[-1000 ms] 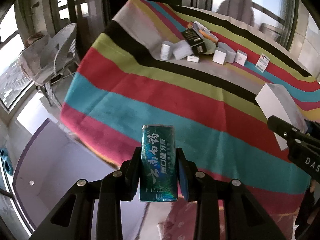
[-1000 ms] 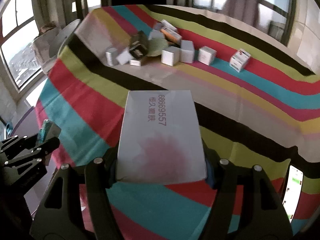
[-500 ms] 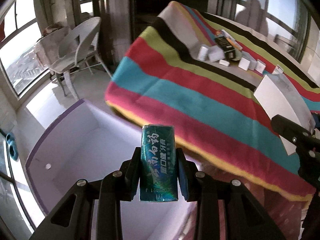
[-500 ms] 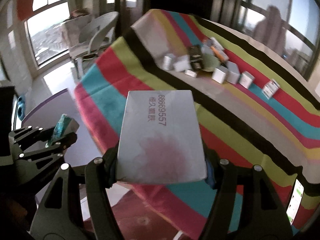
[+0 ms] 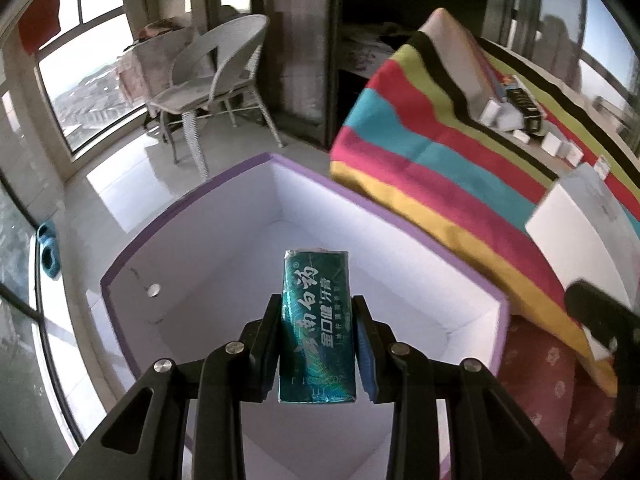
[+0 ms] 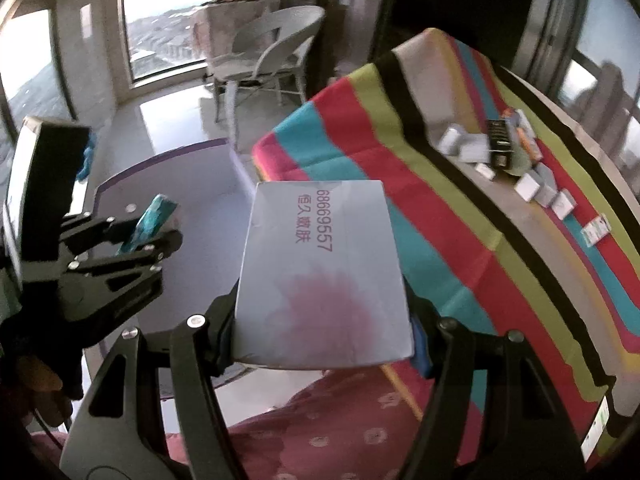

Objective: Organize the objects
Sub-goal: 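Carry both held items over the white purple-rimmed bin with both tools, then open both tools to drop the toothpaste box and envelope into the bin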

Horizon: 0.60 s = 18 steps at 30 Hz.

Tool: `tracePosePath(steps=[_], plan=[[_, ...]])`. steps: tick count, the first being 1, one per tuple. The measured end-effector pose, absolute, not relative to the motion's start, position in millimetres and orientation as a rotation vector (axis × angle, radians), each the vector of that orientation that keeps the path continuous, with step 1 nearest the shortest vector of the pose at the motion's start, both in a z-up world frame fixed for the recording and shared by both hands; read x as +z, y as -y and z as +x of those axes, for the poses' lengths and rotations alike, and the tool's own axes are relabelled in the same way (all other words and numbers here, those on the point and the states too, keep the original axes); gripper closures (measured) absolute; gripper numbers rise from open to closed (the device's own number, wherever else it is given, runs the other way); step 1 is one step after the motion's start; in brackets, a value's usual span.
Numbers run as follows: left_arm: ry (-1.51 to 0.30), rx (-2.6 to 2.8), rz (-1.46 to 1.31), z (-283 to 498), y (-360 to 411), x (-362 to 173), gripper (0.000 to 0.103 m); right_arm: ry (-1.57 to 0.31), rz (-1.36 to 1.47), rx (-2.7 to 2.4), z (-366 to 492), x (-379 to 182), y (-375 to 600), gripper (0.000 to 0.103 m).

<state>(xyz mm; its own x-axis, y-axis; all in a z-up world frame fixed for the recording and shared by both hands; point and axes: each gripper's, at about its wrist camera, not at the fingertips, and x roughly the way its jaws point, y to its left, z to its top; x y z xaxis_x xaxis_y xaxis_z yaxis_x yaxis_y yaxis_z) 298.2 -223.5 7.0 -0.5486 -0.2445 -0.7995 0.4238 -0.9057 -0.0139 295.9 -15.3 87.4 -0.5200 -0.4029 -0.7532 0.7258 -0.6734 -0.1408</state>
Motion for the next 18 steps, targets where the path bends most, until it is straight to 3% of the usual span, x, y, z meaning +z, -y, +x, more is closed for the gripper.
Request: tracePosePath(steps=[8, 9, 13, 18], plan=[[-0.297, -2.381, 1.158, 308.8, 246.3, 4.7, 0.068, -0.633, 0.92, -2.082, 317.8, 75.3, 42.2, 0.033], [-0.298, -2.36, 1.144, 310.7, 249.8, 5.2, 0.065, -0.632, 0.926, -2.06, 318.4, 73.6, 43.9, 0.033], [-0.327, -2.308, 1.084, 319.8, 262.7, 10.6, 0.027, -0.617, 0.938, -2.027, 320.6, 70.9, 50.4, 0.025], [-0.314, -2.345, 1.042, 320.5, 256.9, 21.7, 0.02, -0.603, 0.921, -2.082, 313.0, 77.2, 34.4, 0.022]])
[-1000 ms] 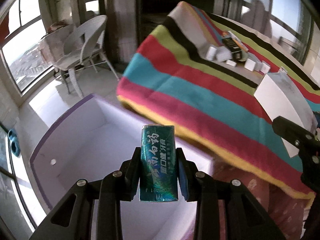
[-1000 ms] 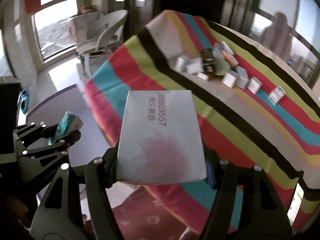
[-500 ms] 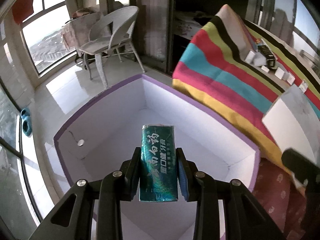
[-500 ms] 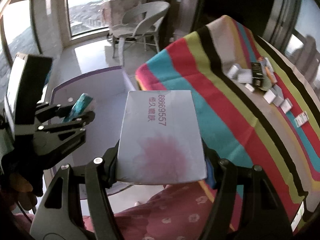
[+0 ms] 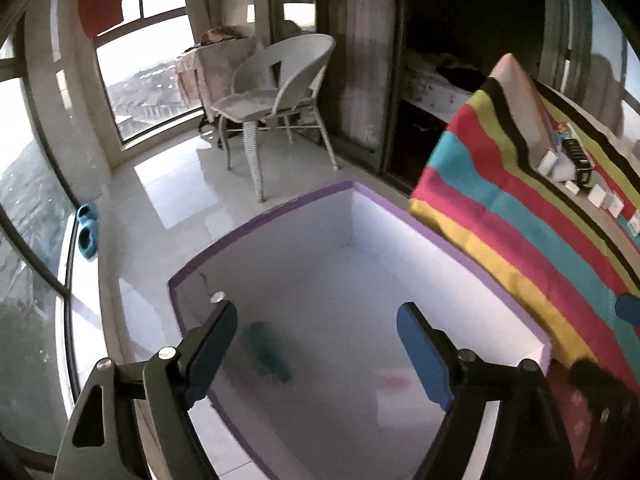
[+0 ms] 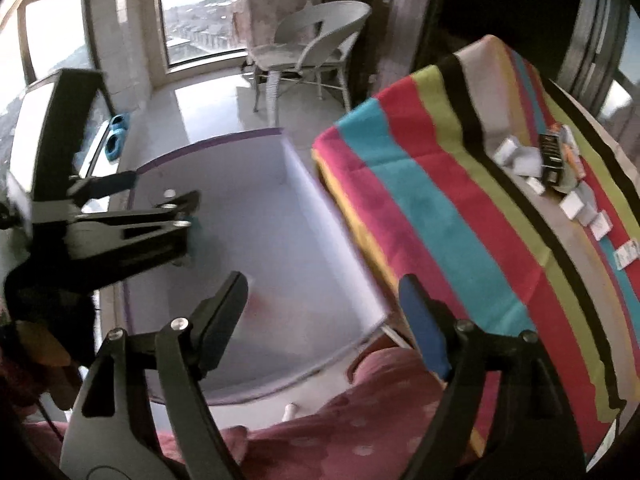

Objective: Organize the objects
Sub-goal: 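Open both tools to drop the toothpaste box and envelope into the bin, then move both open tools back over the boxes on the table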

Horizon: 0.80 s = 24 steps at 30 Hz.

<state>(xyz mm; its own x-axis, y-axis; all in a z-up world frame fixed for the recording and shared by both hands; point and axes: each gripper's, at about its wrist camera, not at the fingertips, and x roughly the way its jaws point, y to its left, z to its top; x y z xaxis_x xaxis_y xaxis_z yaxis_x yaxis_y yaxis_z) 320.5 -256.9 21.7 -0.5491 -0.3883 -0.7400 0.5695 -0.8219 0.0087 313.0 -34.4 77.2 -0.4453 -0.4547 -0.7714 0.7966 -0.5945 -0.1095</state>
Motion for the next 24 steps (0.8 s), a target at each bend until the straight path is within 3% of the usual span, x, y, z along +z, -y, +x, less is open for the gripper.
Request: tracePosePath(steps=[7, 15, 24], plan=[[-0.346, -2.516, 1.152, 279.8, 209.4, 25.6, 0.019, -0.483, 1.018, -2.239, 245.5, 80.5, -35.4, 0.022], [-0.274, -2.707, 1.316, 172.2, 109.6, 31.9, 0.019, -0.255, 1.187, -2.5, 161.1, 73.0, -140.4, 0.022], [-0.373, -2.793, 1.22, 29.9, 52.6, 59.3, 0.019, -0.173, 1.272, -2.602, 103.1, 62.5, -216.5, 0.022]])
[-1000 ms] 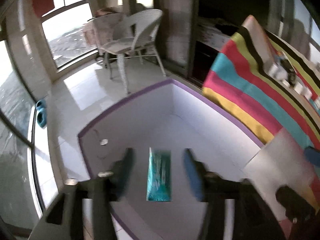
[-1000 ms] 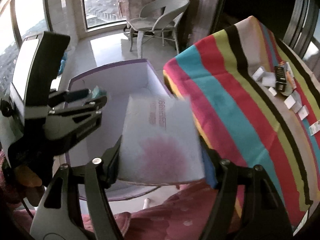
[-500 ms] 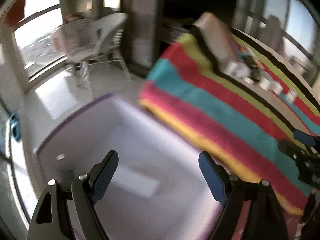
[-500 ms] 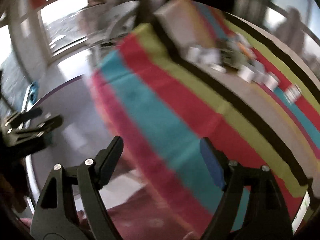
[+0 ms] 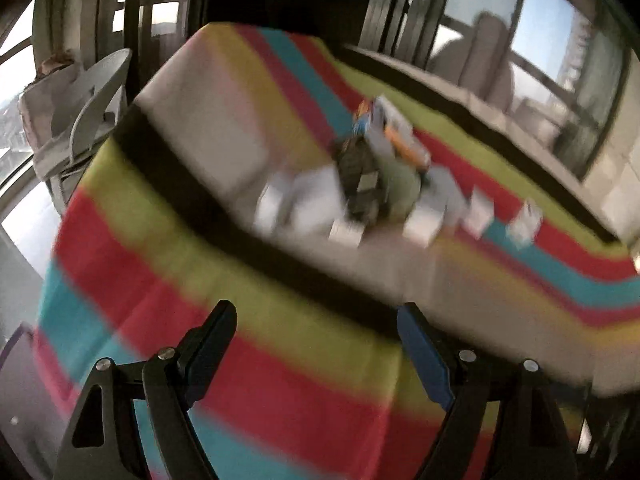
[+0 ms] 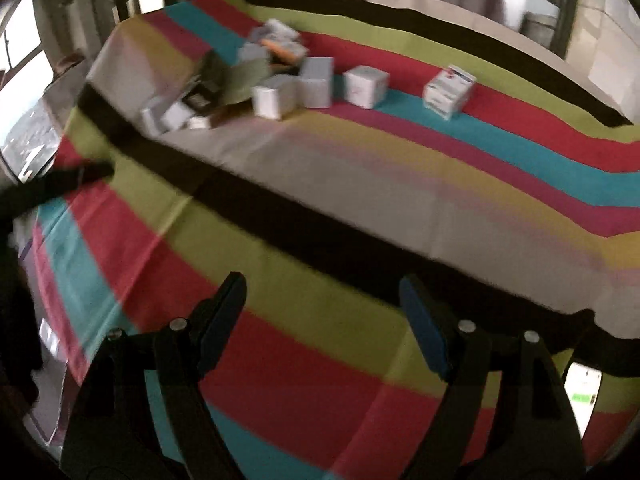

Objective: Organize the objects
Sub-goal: 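Move both open tools back over the boxes on the table, then grasp the black box with the left tool while the right grasps the white medicine box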

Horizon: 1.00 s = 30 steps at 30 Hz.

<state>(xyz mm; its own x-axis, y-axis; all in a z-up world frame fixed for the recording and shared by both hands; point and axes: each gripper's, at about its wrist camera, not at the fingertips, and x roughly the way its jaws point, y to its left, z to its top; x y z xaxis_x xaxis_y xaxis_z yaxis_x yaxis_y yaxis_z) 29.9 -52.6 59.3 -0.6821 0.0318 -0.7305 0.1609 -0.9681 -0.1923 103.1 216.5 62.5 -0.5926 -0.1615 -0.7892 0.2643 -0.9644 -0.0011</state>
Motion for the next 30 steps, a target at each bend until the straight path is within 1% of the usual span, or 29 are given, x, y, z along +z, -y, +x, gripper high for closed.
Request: tracePosePath(steps=[4, 7, 11, 12, 13, 15, 18, 20, 23, 25, 27, 28, 29, 30], plan=[[-0.412, -2.772, 1.188, -35.3, 45.8, 57.7, 0.019, -0.106, 1.289, -2.646, 72.7, 62.8, -239.3, 0.022], [-0.429, -2.744, 1.209, -69.9, 45.5, 47.6, 0.019, -0.047, 1.313, -2.665, 48.2, 63.8, -256.0, 0.022], [-0.451, -2.755, 1.197, -93.3, 44.0, 39.0, 0.02, 0.057, 1.341, -2.708, 5.4, 63.9, -280.3, 0.021], [-0.435, -2.773, 1.171, -92.2, 41.2, 39.6, 0.028, 0.089, 1.346, -2.725, -5.8, 63.8, -285.9, 0.021], [-0.415, -2.79, 1.159, -91.3, 38.3, 39.9, 0.057, 0.126, 1.351, -2.742, -18.5, 63.2, -292.1, 0.021], [-0.358, -2.832, 1.161, -88.1, 30.1, 42.9, 0.062, 0.23, 1.369, -2.777, -48.8, 62.5, -304.4, 0.021], [-0.366, -2.872, 1.123, -72.4, 29.4, 52.3, 0.062, 0.374, 1.372, -2.801, -90.0, 60.1, -313.4, 0.021], [-0.345, -2.89, 1.115, -58.6, 28.4, 55.8, 0.062, 0.424, 1.377, -2.826, -111.5, 57.1, -313.5, 0.021], [-0.237, -2.909, 1.141, -33.5, 24.7, 56.0, 0.062, 0.494, 1.416, -2.851, -142.6, 48.1, -309.4, 0.02], [-0.164, -2.907, 1.2, -17.8, 23.2, 50.1, 0.062, 0.472, 1.451, -2.883, -156.6, 44.1, -302.2, 0.02], [-0.1, -2.895, 1.282, -16.0, 18.8, 39.3, 0.062, 0.369, 1.447, -2.926, -163.6, 44.6, -290.8, 0.02], [-0.075, -2.882, 1.336, -12.1, 19.1, 32.7, 0.062, 0.286, 1.444, -2.941, -165.3, 44.7, -284.0, 0.025], [-0.059, -2.872, 1.374, -10.7, 19.2, 28.1, 0.062, 0.212, 1.421, -2.946, -164.5, 45.1, -278.1, 0.046], [-0.033, -2.859, 1.419, -10.4, 19.0, 22.5, 0.062, 0.185, 1.4, -2.92, -163.1, 45.4, -275.3, 0.049]])
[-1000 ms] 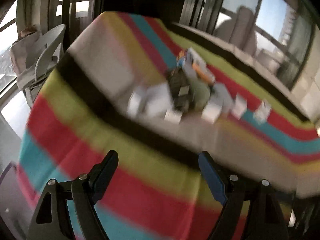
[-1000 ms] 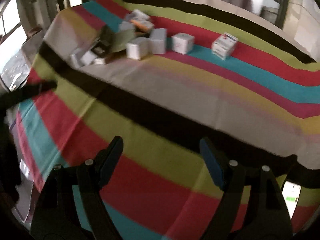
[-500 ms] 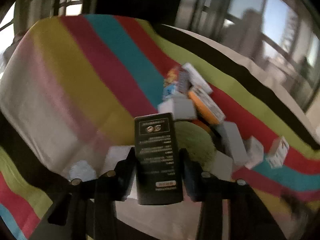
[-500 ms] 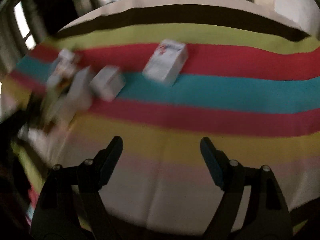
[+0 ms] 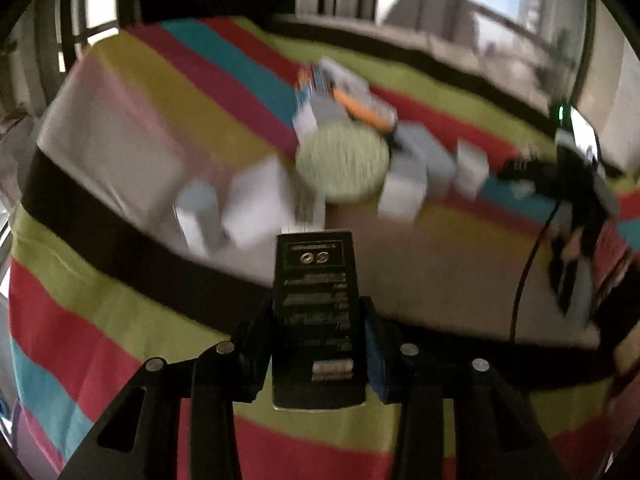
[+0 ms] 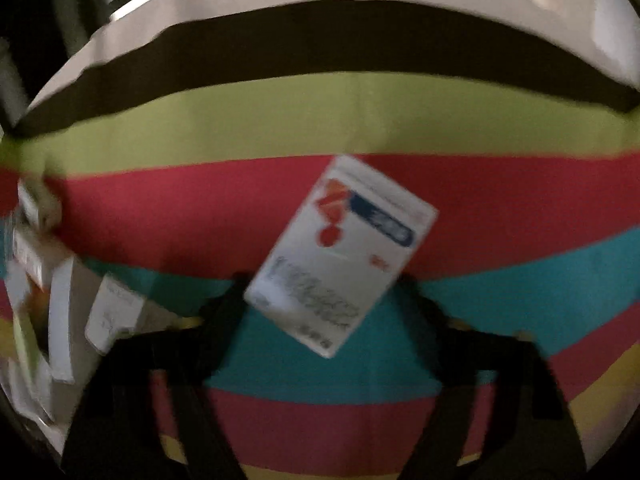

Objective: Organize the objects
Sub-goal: 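Grasp the black box with the left tool while the right grasps the white medicine box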

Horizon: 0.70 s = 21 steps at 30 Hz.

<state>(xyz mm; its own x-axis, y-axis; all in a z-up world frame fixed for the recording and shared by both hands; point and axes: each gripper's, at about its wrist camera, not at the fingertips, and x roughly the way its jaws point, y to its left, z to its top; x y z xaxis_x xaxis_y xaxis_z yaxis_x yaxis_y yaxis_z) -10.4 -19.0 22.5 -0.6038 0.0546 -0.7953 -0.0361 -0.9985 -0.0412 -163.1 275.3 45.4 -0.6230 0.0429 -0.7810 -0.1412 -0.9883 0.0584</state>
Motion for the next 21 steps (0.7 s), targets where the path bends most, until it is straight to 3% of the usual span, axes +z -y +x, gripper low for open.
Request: tracePosePath(steps=[5, 6, 7, 10, 21], plan=[[-0.035, 2.746, -1.402, -12.1, 14.0, 10.6, 0.061, -0.268, -1.401, 2.801, -135.1, 49.6, -294.4, 0.053], [-0.031, 2.744, -1.402, -13.8, 12.3, 9.9, 0.057, -0.298, -1.409, 2.802, -128.3, 50.8, -299.6, 0.053], [-0.025, 2.743, -1.394, -16.0, 9.7, 8.9, 0.047, -0.332, -1.413, 2.784, -121.0, 51.6, -305.4, 0.05], [0.011, 2.752, -1.378, -16.4, 6.7, 3.7, 0.027, -0.425, -1.407, 2.758, -108.5, 53.3, -315.8, 0.023], [0.089, 2.803, -1.357, -11.5, 12.8, 7.4, 0.02, -0.263, -1.323, 2.677, -112.2, 48.4, -299.9, 0.02]])
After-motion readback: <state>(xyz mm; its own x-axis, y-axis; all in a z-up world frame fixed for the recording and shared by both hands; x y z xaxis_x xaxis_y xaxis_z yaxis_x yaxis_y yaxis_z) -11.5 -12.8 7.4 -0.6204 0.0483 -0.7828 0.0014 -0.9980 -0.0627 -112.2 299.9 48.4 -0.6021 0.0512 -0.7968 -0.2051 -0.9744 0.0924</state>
